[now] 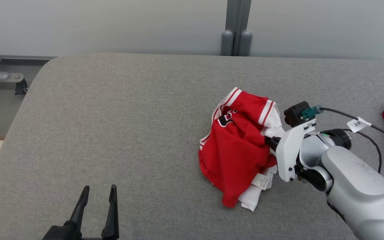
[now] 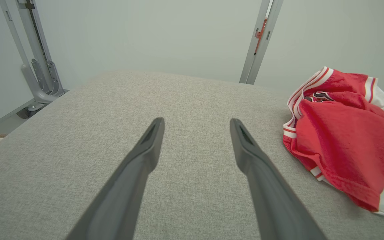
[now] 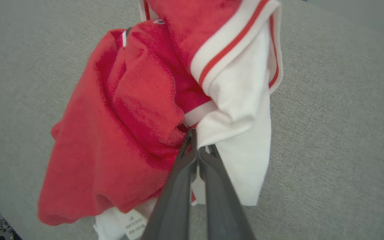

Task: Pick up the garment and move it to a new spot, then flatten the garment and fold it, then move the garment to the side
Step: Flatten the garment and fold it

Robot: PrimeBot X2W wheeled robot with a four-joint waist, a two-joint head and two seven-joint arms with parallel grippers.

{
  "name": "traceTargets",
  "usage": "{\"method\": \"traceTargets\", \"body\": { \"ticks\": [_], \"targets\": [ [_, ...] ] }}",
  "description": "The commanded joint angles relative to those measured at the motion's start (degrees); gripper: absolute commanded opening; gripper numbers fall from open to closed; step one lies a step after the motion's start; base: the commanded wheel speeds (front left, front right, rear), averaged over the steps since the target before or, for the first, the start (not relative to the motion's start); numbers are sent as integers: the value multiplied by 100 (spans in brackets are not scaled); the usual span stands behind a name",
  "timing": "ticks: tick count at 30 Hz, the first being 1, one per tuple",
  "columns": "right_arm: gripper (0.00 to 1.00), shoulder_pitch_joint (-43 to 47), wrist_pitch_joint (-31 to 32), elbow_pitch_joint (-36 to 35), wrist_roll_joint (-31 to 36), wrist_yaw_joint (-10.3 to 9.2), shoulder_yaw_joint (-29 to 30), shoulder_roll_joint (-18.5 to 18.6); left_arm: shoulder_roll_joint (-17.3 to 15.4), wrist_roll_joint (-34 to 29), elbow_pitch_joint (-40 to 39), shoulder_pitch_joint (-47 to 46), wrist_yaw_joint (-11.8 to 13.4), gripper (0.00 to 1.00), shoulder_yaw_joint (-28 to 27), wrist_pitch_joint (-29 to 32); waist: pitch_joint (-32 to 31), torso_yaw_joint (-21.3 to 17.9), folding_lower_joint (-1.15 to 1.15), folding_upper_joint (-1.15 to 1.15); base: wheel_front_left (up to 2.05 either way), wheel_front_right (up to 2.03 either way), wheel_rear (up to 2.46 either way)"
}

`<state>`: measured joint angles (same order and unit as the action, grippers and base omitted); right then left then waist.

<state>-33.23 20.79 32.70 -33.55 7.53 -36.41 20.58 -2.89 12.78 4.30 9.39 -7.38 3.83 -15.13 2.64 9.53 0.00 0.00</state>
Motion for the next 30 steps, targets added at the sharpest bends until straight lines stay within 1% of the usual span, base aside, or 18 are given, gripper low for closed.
{"method": "traceTargets", "body": {
  "ticks": [1, 4, 8, 10, 12, 14, 16, 20, 22, 25, 27, 30],
  "targets": [
    [0, -103, 174, -363, -620, -9, 41, 13, -4, 0, 14, 6, -22, 100, -13, 1, -29, -20, 0, 0, 0, 0, 0],
    [0, -266, 528, -1133, -1551, -9, 118, 225, -4, 9, 34, 58, -22, 100, -1, 1, -104, -35, 0, 0, 0, 0, 0],
    [0, -546, 937, -1918, -2369, -7, 247, 280, -4, 53, 54, 47, -22, 100, 53, 1, -234, -15, 0, 0, 0, 0, 0],
    [0, -666, 1152, -2153, -2850, -6, 399, 156, -4, 78, 53, 49, -22, 100, 85, 1, -313, 14, 0, 0, 0, 0, 0],
    [0, -835, 1384, -2326, -3147, -5, 526, 60, -4, 127, 44, 59, -22, 100, 132, 1, -398, 67, 0, 0, 0, 0, 0],
    [0, -998, 1581, -2468, -3343, -5, 604, -60, -5, 166, 13, 64, -1, 100, 187, 1, -454, 124, 0, 0, 0, 0, 0],
    [0, -1220, 1724, -2534, -3530, -5, 792, -260, -5, 239, -20, 71, 55, 100, 268, 1, -521, 204, 0, 0, 0, 0, 0],
    [0, -1648, 1856, -2244, -3555, -5, 1195, -774, -5, 351, -61, 103, 165, 100, 413, 1, -641, 336, 0, 0, 0, 0, 0],
    [0, -1862, 1877, -2036, -3415, -5, 1367, -1043, -5, 393, -77, 122, 220, 100, 486, 1, -683, 395, 0, 0, 0, 0, 0],
    [0, -2230, 1791, -1487, -3001, -5, 1726, -1489, -6, 479, -99, 153, 317, 100, 622, 1, -753, 485, 0, 0, 0, 0, 0],
    [0, -2434, 1698, -1202, -2722, -5, 1857, -1655, -6, 530, -115, 151, 374, 100, 691, 1, -780, 534, 0, 0, 0, 0, 0],
    [0, -2637, 1496, -891, -2357, -5, 1928, -1758, -7, 598, -142, 140, 455, 100, 761, 1, -804, 592, 0, 0, 0, 0, 0]
  ]
}}
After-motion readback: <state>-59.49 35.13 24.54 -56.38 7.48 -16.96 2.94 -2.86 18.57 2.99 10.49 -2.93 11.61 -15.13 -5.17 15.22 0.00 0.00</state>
